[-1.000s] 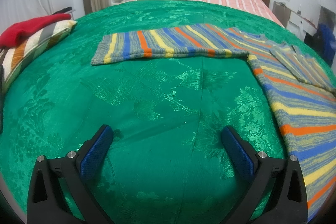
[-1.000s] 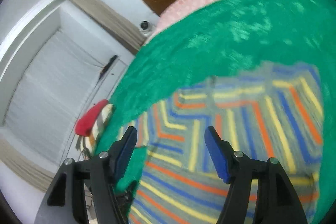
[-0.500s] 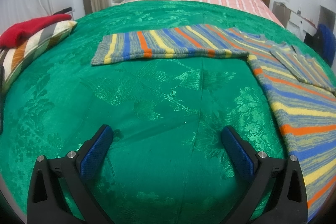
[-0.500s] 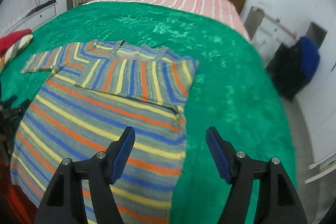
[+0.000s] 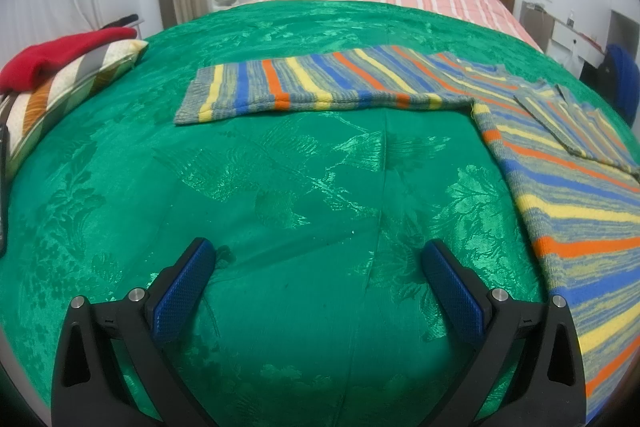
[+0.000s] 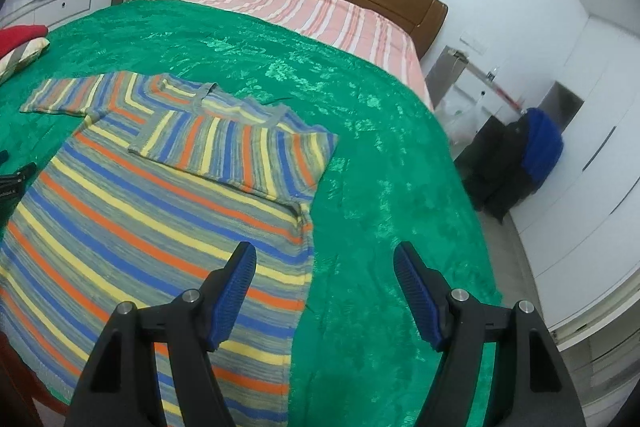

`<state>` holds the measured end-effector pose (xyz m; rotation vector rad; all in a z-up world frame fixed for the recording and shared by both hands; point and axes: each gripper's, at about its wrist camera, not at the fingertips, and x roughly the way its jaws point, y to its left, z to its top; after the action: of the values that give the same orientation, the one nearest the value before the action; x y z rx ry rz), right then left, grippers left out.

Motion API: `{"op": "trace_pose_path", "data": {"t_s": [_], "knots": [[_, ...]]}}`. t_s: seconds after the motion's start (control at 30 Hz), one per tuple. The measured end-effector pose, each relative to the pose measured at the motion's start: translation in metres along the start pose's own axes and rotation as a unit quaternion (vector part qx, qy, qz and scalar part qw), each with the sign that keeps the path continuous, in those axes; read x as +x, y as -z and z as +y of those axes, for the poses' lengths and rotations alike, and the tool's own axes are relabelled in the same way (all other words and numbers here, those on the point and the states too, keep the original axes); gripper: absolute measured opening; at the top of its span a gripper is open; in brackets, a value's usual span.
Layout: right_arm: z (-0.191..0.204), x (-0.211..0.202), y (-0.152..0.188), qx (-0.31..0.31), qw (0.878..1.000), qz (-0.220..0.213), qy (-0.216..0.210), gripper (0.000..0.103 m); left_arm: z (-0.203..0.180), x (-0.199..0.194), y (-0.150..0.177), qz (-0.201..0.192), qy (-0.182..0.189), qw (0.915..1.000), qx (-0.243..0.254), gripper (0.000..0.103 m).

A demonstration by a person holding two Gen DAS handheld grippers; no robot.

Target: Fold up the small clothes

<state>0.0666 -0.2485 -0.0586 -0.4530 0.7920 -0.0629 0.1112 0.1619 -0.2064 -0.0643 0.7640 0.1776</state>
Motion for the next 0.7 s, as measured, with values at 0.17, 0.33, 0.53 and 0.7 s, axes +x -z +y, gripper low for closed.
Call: {"op": "trace_pose_path", "data": {"t_s": [0.17, 0.33, 0.53, 0.7], "knots": [[0.003, -0.008, 0.001, -0.002, 1.0, -0.004, -0.002, 0.071, 0.0, 0.0, 0.0, 0.0, 0.0, 1.0, 0.0, 0.103], [0.009, -0.023, 0.028, 0.051, 0.997, -0.015, -0.056, 0.077, -0.001, 0.0, 0.0, 0.001, -0.004, 1.0, 0.002, 0.102], [0.04, -0.04, 0.103, 0.083, 0.992, -0.008, -0.098, 0.077, -0.001, -0.001, 0.0, 0.002, -0.004, 1.0, 0.001, 0.102], [0.043, -0.055, 0.142, 0.071, 0.993, 0.017, -0.088, 0.077, -0.004, -0.001, -0.001, 0.008, -0.011, 0.9999, 0.004, 0.103]]}}
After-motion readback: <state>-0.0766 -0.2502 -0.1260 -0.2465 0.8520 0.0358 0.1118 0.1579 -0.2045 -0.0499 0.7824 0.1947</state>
